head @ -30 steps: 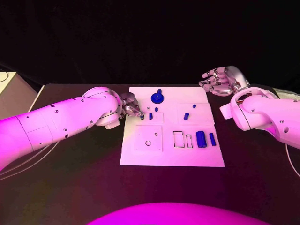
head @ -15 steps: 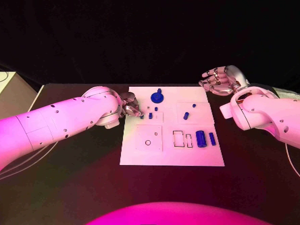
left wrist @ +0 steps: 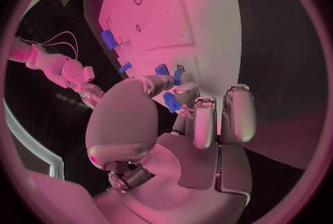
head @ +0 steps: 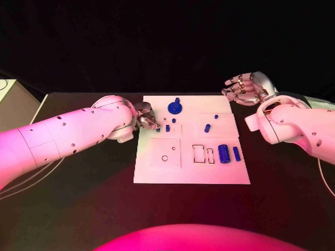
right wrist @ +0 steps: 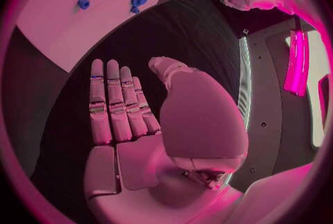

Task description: Assemble the parts on the task board

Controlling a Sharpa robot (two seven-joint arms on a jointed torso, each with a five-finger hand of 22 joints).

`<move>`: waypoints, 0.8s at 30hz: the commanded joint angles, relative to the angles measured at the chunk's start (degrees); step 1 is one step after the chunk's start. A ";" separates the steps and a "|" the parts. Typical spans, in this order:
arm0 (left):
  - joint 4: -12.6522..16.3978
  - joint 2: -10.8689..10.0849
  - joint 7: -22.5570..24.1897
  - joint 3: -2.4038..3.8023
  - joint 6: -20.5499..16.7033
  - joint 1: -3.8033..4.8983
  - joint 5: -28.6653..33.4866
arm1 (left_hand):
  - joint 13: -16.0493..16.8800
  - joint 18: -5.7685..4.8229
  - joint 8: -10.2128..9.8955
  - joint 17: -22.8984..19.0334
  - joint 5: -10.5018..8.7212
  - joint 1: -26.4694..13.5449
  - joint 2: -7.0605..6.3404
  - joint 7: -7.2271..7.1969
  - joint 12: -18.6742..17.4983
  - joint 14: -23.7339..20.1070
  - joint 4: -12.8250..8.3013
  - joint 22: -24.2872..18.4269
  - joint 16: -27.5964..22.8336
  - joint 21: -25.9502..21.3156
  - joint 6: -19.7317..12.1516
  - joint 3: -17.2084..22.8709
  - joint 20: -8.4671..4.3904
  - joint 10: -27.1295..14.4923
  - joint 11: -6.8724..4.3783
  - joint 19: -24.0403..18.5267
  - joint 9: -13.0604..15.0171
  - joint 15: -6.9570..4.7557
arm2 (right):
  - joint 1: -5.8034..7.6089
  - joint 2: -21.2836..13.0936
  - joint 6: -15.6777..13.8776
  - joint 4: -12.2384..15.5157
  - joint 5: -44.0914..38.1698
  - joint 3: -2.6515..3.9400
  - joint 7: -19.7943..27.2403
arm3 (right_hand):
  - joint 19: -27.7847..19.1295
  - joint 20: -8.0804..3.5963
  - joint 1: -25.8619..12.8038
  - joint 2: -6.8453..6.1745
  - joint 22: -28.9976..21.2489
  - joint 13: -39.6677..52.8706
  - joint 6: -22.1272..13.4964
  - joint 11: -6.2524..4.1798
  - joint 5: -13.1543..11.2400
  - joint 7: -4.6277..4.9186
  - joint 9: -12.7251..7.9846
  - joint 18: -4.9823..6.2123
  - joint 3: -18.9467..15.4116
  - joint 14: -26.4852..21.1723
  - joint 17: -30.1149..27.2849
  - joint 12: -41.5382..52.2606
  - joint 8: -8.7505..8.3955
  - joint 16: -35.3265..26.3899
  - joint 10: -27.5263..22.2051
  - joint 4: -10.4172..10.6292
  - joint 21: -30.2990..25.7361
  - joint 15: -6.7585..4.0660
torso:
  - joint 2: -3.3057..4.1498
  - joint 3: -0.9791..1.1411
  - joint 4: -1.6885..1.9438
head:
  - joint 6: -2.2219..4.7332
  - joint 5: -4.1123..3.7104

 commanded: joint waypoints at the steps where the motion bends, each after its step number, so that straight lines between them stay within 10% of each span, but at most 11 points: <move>1: 0.15 0.13 0.44 -0.19 1.62 -0.12 -0.29 | 0.00 -0.30 0.22 14.04 0.37 0.03 0.49 -0.38 0.29 5.65 -9.89 2.03 0.35 0.31 0.05 10.15 -0.10 0.37 -0.04 0.35 0.06 -0.32 | -0.02 -0.06 0.69 0.15 -0.16 0.01 0.74 | -0.44 0.08 -0.21 0.34 -0.05 -0.05 -0.40 0.30 0.31 1.48 -0.07 0.77 0.11 0.15 -0.05 -0.11 -0.02 -0.19 -0.06 -0.24 0.00 0.36 | 0.00 0.01 -0.01 | -0.18 -0.01; 24: 0.58 -0.32 0.29 -0.01 2.42 -0.12 1.80 | -0.10 -0.30 0.16 14.08 0.34 0.03 0.39 -0.38 0.21 5.66 -9.99 2.01 0.37 0.30 0.11 10.23 -0.11 0.36 -0.05 0.33 0.04 -0.32 | -0.02 -0.09 0.72 0.11 -0.16 0.01 0.73 | -0.43 0.09 -0.28 0.33 -0.16 -0.12 -0.40 0.30 0.39 1.48 -0.07 0.78 0.08 0.18 -0.11 -0.08 0.00 -0.23 -0.06 -0.23 0.00 0.36 | -0.01 -0.14 0.02 | -0.52 -0.31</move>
